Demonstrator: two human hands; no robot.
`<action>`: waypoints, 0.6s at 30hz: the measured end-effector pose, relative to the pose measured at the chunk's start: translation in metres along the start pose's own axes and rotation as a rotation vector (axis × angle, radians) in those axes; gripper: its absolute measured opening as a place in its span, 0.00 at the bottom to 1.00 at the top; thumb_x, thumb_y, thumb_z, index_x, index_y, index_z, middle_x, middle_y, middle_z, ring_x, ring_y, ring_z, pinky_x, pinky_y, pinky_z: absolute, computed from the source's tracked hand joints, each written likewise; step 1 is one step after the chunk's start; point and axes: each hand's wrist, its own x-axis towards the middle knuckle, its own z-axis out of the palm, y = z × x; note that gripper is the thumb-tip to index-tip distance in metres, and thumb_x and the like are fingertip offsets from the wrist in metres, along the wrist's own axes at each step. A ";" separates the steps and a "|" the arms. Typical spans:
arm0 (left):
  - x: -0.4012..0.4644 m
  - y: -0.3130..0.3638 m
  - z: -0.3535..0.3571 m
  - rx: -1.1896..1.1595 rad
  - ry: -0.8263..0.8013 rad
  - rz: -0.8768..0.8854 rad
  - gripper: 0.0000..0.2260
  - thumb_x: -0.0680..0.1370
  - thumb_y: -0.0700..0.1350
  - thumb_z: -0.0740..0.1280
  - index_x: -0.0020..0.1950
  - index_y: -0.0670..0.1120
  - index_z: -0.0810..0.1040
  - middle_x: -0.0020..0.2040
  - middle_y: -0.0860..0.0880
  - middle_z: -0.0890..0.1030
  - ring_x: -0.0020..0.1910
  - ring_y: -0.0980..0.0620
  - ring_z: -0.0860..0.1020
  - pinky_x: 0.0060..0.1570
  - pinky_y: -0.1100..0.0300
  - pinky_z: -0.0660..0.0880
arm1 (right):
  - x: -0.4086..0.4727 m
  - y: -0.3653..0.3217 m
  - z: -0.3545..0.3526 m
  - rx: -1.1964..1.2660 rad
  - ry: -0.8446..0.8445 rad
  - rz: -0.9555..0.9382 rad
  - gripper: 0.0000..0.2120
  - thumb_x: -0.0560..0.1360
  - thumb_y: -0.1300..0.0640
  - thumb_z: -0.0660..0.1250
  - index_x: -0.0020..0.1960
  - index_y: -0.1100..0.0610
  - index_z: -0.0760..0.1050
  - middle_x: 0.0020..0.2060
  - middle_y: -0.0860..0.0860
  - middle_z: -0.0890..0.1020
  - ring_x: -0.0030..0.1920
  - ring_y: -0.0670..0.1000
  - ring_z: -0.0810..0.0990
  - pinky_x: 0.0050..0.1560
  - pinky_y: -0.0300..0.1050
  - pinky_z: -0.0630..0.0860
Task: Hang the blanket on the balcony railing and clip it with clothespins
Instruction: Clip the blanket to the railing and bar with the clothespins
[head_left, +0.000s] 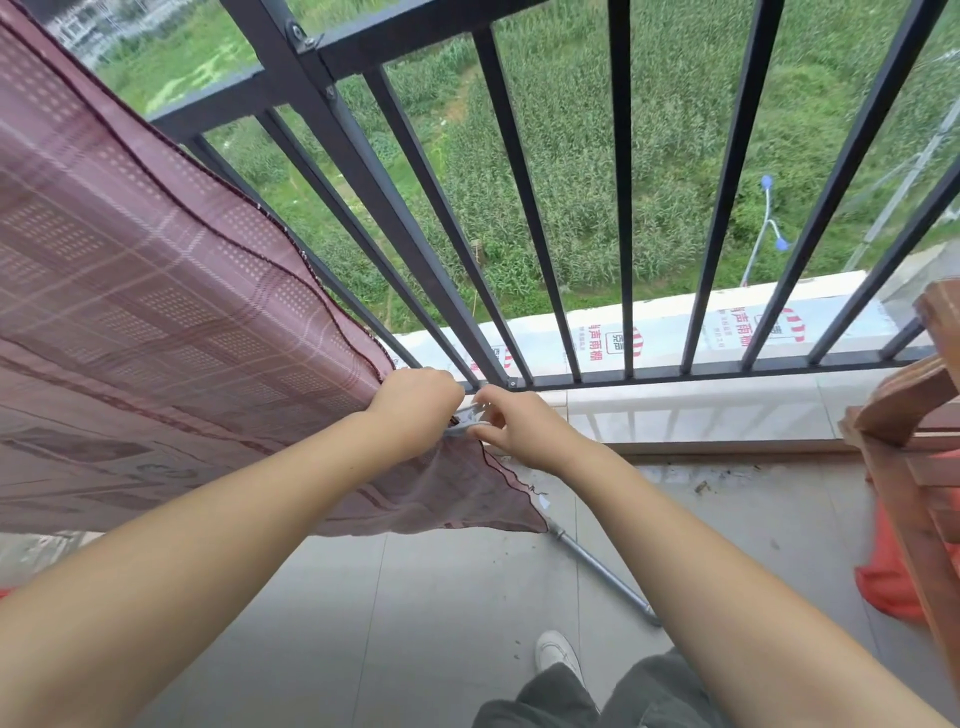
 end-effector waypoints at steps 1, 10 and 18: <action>-0.001 0.000 -0.001 -0.003 -0.007 -0.001 0.10 0.75 0.35 0.61 0.54 0.44 0.76 0.54 0.46 0.77 0.53 0.44 0.78 0.38 0.55 0.67 | -0.002 0.000 -0.001 0.013 -0.018 0.016 0.21 0.73 0.49 0.67 0.63 0.53 0.68 0.45 0.48 0.77 0.45 0.51 0.77 0.53 0.51 0.76; 0.025 0.070 -0.029 -0.016 0.078 0.325 0.13 0.79 0.44 0.57 0.64 0.46 0.68 0.61 0.45 0.73 0.62 0.44 0.71 0.56 0.52 0.68 | -0.136 0.068 -0.061 -0.030 0.017 0.487 0.30 0.75 0.48 0.62 0.73 0.53 0.56 0.57 0.54 0.78 0.54 0.53 0.76 0.56 0.45 0.71; 0.051 0.303 -0.135 -0.221 0.077 0.843 0.13 0.78 0.46 0.56 0.60 0.47 0.71 0.60 0.45 0.75 0.60 0.43 0.74 0.54 0.50 0.73 | -0.348 0.128 -0.147 -0.051 0.580 0.961 0.16 0.77 0.54 0.56 0.64 0.54 0.70 0.49 0.54 0.82 0.49 0.53 0.80 0.46 0.41 0.74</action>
